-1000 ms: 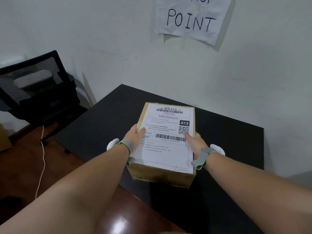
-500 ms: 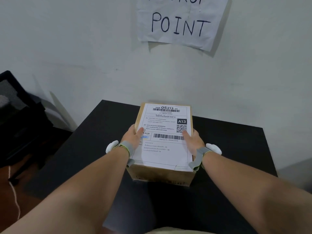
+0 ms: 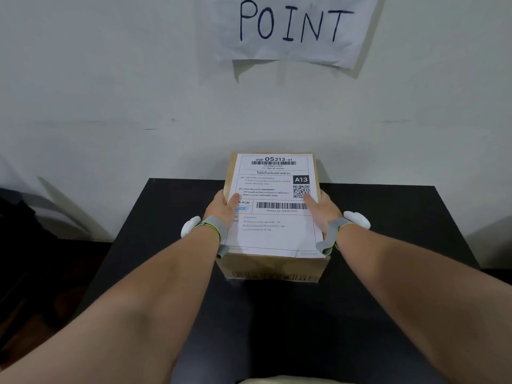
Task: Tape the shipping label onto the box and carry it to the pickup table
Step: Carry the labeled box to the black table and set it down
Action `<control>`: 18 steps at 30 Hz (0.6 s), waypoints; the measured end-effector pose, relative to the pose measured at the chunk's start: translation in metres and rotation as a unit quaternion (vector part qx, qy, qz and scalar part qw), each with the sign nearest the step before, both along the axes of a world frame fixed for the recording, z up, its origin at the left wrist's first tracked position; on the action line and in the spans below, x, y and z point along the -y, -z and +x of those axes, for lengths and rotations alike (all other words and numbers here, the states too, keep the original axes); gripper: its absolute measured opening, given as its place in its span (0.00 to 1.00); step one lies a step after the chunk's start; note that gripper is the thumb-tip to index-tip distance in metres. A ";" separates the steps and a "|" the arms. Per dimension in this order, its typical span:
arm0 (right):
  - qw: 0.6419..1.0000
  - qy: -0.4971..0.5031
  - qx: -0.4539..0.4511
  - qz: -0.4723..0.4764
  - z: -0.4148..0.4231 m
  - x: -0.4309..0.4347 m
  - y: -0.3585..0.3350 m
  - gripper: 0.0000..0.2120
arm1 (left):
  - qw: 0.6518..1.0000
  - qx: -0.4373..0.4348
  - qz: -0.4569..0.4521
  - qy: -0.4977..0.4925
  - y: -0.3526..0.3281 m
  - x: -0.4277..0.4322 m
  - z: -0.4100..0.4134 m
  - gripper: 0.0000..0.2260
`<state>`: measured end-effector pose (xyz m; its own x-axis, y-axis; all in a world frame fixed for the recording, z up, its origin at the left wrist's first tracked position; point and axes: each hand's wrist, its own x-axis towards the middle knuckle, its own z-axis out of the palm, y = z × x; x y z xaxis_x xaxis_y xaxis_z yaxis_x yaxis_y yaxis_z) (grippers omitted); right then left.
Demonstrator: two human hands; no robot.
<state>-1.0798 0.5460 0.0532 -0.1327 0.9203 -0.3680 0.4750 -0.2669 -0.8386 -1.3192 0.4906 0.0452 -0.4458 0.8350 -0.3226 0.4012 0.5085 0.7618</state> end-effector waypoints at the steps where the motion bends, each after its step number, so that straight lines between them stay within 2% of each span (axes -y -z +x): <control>1: 1.000 0.002 -0.002 0.005 -0.002 -0.002 0.000 0.22 | 1.000 -0.001 0.001 0.005 -0.001 -0.004 -0.002 0.21; 18: 0.999 0.031 -0.023 -0.008 -0.008 -0.025 0.009 0.25 | 1.000 0.001 -0.001 0.023 -0.003 -0.029 -0.014 0.21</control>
<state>-1.0875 0.5707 0.0438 -0.0921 0.9211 -0.3782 0.4185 -0.3088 -0.8541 -1.3332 0.5197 0.0477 -0.4061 0.8536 -0.3262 0.4222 0.4918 0.7615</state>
